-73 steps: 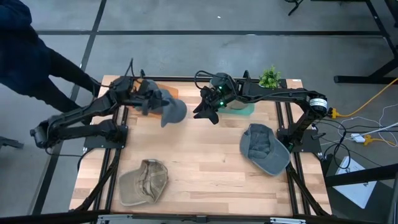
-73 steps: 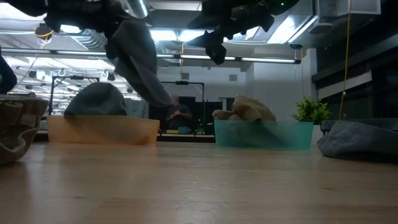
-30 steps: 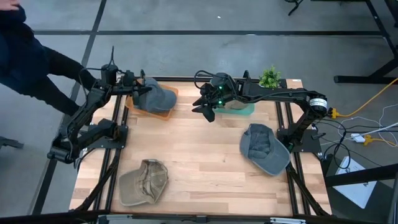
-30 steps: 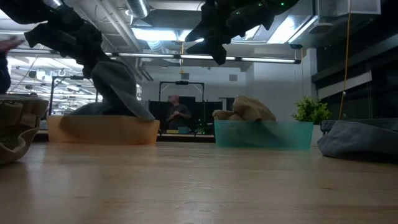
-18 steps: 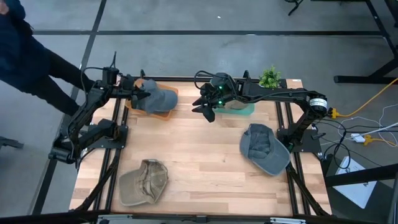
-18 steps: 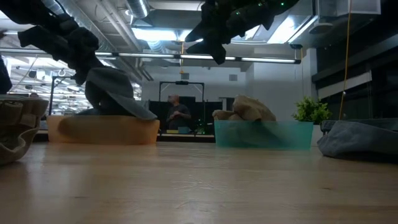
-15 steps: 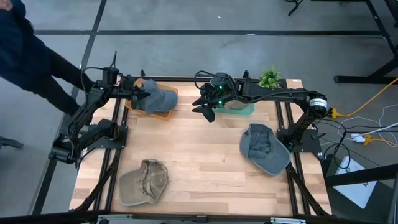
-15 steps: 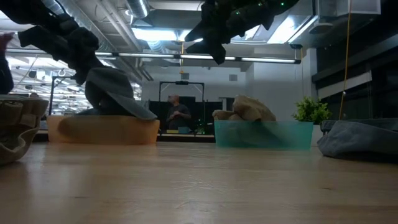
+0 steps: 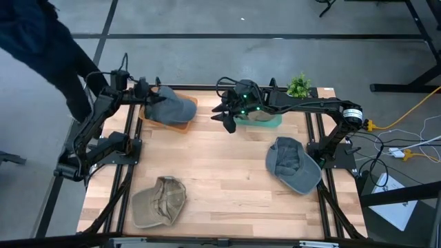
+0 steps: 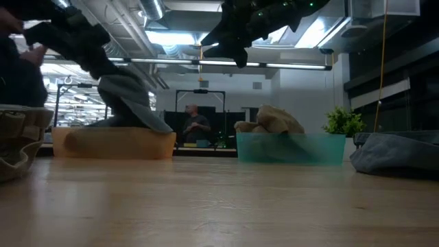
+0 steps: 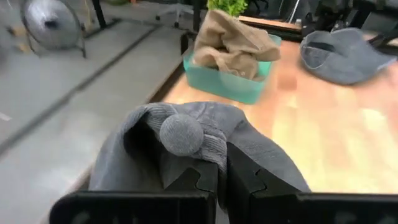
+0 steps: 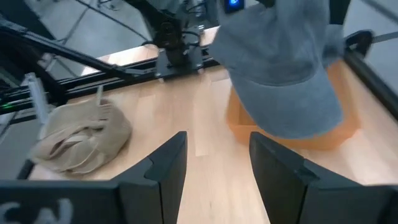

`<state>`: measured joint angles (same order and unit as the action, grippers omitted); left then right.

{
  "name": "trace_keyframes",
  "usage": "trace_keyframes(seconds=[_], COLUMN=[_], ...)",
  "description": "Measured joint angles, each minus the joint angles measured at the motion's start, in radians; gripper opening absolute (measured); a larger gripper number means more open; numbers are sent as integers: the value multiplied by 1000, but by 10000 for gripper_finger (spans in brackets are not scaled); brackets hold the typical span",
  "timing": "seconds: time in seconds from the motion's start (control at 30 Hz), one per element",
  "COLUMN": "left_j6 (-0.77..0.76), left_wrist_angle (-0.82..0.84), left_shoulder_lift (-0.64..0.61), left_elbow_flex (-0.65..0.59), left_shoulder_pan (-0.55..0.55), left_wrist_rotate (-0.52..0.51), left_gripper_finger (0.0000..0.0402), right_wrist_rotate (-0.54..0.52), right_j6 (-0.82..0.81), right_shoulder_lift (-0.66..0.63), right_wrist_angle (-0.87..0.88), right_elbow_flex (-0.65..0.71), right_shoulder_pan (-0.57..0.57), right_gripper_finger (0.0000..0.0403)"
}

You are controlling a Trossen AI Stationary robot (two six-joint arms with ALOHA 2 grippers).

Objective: Pick & Place hat
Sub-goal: Put the left gray cap into the orange bin

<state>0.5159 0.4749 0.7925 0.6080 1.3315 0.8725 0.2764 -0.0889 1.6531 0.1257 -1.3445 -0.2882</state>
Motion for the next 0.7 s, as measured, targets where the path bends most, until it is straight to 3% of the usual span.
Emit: trace_keyframes(seconds=[0.2,0.43,0.7], left_j6=[132,307,313], left_wrist_angle=[1,97,191], left_shoulder_lift=[0,0,0], left_elbow_flex=[89,182,188], left_shoulder_pan=[0,-1,-82], left_wrist_rotate=[-89,-196,-111], left_gripper_finger=[5,6,6], right_wrist_rotate=[-73,-84,-84], right_j6=[25,22,19], right_shoulder_lift=[0,0,0], right_wrist_angle=[-5,-3,-2], right_elbow_flex=[0,0,0], right_shoulder_pan=[-5,-31,-54], right_gripper_finger=[171,171,171])
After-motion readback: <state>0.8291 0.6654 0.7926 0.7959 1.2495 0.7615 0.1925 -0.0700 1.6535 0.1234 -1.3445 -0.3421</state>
